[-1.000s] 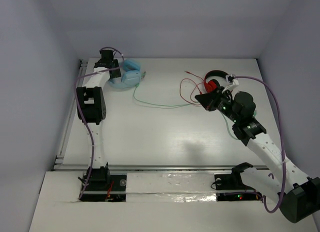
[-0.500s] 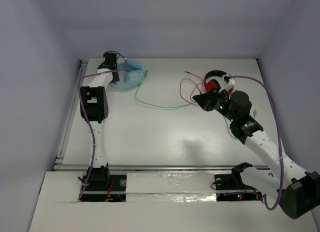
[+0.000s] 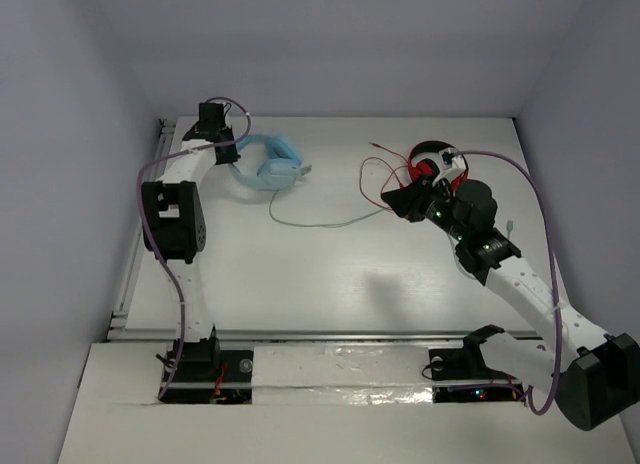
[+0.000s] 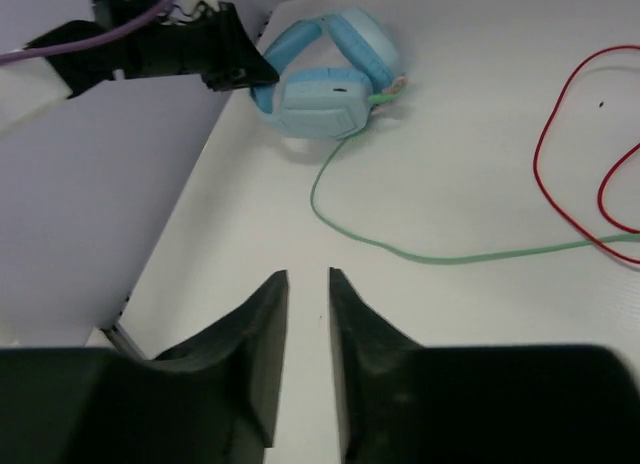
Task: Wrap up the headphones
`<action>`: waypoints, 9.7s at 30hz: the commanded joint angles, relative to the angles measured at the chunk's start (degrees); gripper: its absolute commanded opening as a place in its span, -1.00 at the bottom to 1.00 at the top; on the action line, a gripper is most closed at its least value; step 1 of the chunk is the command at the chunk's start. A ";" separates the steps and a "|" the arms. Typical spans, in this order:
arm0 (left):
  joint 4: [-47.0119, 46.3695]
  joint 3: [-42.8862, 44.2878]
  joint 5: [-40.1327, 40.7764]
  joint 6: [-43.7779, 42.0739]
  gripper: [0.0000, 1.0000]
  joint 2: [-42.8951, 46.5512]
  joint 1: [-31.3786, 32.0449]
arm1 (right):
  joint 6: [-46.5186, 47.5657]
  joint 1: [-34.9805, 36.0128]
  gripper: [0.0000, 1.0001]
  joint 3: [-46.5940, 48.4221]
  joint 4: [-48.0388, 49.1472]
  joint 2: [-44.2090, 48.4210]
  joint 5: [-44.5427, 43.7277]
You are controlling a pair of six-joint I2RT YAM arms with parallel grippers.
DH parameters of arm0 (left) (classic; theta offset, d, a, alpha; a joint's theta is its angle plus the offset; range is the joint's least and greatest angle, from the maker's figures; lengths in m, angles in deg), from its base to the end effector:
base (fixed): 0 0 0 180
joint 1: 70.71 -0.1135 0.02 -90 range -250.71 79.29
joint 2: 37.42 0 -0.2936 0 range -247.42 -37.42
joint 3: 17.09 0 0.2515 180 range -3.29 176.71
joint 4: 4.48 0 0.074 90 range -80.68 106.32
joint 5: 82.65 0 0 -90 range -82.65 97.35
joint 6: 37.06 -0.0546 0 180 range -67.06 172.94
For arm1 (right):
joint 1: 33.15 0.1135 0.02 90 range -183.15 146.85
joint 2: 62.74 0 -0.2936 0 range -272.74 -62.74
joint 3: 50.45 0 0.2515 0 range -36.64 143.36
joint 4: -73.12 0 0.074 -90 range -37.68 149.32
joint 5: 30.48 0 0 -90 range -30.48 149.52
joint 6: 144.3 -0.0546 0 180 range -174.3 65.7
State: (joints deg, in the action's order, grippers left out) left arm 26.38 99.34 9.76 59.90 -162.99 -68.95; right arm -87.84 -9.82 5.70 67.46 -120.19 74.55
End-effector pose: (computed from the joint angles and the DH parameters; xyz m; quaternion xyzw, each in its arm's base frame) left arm 0.5374 -0.0142 0.2297 -0.0500 0.9048 -0.0131 0.4228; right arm 0.2141 0.1078 0.3399 -0.0203 0.7471 0.3990 0.5313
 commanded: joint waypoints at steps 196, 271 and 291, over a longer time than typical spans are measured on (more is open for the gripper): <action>14.31 -42.59 29.68 10.35 -1.00 63.78 51.77 | 13.58 41.79 -1.00 32.00 -41.97 -8.55 -25.02; -14.77 -23.18 5.58 22.57 -1.00 72.85 46.05 | -8.64 28.87 -0.71 -16.24 42.92 -12.59 6.15; -13.21 -16.07 28.34 12.47 -1.00 66.70 46.05 | -8.74 36.78 -1.00 -16.86 35.63 -12.69 -0.52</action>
State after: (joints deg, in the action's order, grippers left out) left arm 17.40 77.77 32.36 74.29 -95.30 -22.60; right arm -96.78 25.59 -11.21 102.41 -133.59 76.21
